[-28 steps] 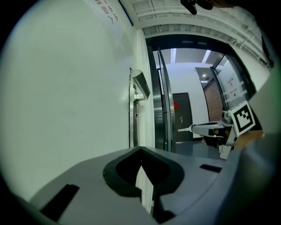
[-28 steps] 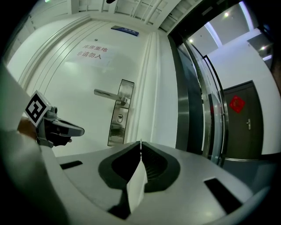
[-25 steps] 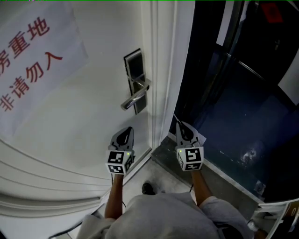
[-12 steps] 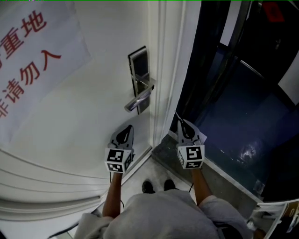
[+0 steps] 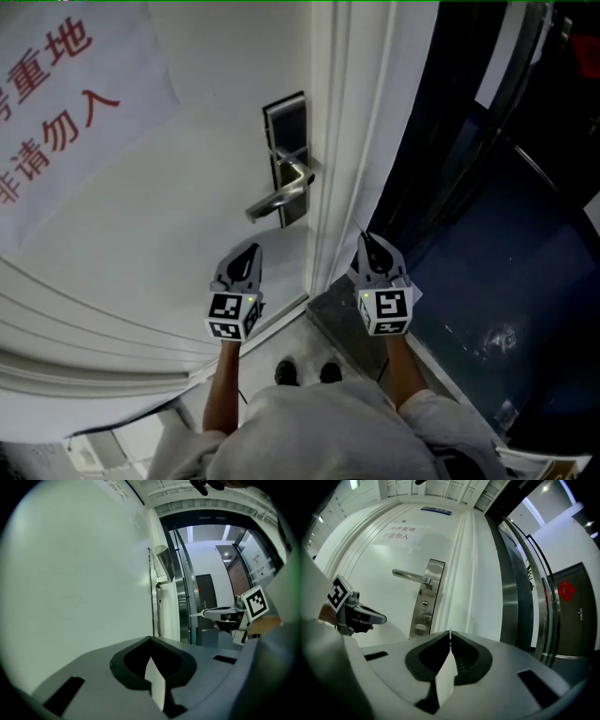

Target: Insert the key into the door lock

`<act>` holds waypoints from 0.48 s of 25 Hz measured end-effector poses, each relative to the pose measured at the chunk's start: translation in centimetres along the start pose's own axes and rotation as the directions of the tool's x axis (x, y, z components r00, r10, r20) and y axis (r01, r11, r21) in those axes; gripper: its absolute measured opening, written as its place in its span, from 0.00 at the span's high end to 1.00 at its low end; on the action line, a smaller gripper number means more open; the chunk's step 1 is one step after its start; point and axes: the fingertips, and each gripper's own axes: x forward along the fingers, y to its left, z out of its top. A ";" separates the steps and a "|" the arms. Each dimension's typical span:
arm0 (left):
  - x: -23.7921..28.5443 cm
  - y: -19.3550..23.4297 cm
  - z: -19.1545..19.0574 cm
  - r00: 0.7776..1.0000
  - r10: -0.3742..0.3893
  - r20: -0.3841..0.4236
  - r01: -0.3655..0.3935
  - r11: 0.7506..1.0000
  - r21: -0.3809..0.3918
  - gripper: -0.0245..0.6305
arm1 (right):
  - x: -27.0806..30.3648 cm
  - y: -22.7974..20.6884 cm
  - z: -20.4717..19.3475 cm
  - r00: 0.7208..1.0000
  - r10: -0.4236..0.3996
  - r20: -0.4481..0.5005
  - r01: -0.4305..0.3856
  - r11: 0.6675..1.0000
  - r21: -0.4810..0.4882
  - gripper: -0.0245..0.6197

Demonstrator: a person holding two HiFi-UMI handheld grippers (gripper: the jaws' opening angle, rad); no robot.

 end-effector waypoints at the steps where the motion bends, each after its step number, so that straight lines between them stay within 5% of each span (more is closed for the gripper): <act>1: -0.2 0.2 0.0 1.000 0.015 -0.002 -0.015 1.000 0.003 0.94 | 0.3 0.1 0.2 1.000 0.013 0.008 -0.013 1.000 0.001 0.92; 12: -5.3 3.4 0.7 0.979 0.206 -0.001 -0.206 0.979 0.005 0.94 | 3.1 3.9 3.3 0.978 0.187 0.091 -0.183 0.982 -0.045 0.92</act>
